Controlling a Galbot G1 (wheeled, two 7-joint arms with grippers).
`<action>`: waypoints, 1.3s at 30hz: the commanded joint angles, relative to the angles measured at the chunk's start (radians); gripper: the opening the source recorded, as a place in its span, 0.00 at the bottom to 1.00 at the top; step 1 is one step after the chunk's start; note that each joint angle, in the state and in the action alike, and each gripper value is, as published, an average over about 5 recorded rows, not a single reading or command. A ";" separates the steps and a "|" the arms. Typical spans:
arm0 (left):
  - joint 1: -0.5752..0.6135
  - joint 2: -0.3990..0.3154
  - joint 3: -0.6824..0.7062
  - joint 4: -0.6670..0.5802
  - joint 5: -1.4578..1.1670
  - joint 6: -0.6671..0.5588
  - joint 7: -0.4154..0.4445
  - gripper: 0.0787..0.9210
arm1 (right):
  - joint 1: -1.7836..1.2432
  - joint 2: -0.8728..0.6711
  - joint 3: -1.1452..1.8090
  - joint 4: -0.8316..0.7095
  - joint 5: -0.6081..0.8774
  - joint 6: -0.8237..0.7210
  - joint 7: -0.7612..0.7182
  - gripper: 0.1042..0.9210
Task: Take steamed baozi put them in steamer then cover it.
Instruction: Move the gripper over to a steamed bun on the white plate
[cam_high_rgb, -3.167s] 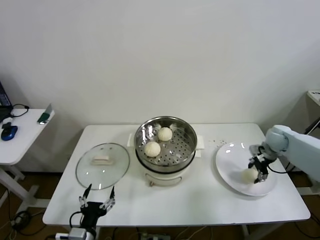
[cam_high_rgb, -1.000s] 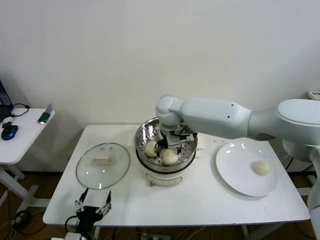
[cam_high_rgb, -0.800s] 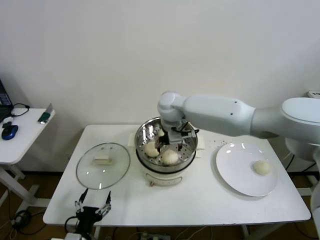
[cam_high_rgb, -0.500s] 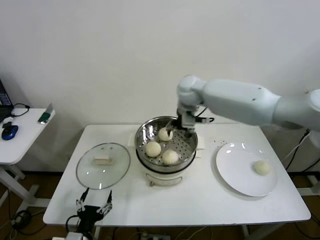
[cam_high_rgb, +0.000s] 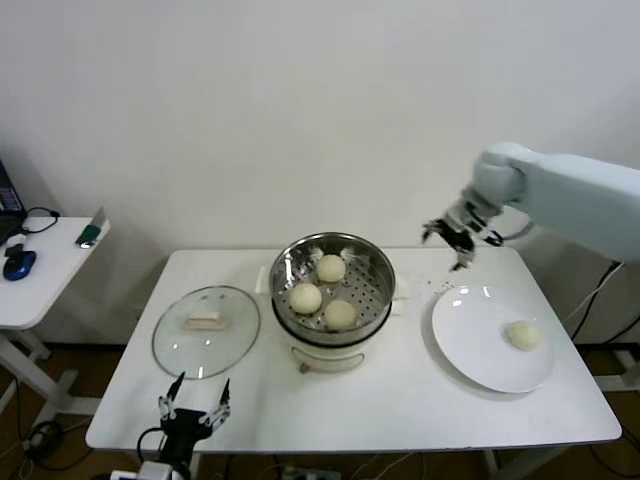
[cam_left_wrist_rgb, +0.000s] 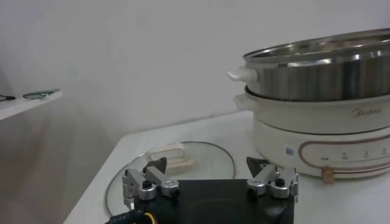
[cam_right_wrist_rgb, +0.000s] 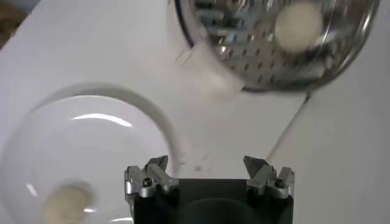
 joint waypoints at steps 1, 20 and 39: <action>-0.003 -0.001 0.005 0.003 0.007 -0.001 -0.013 0.88 | -0.356 -0.202 0.314 -0.130 -0.125 -0.132 -0.070 0.88; 0.002 -0.016 0.006 0.013 0.042 -0.002 -0.021 0.88 | -0.636 -0.070 0.625 -0.441 -0.346 -0.017 -0.088 0.88; 0.007 -0.020 0.008 0.022 0.057 -0.004 -0.023 0.88 | -0.635 0.035 0.661 -0.573 -0.382 0.013 -0.083 0.88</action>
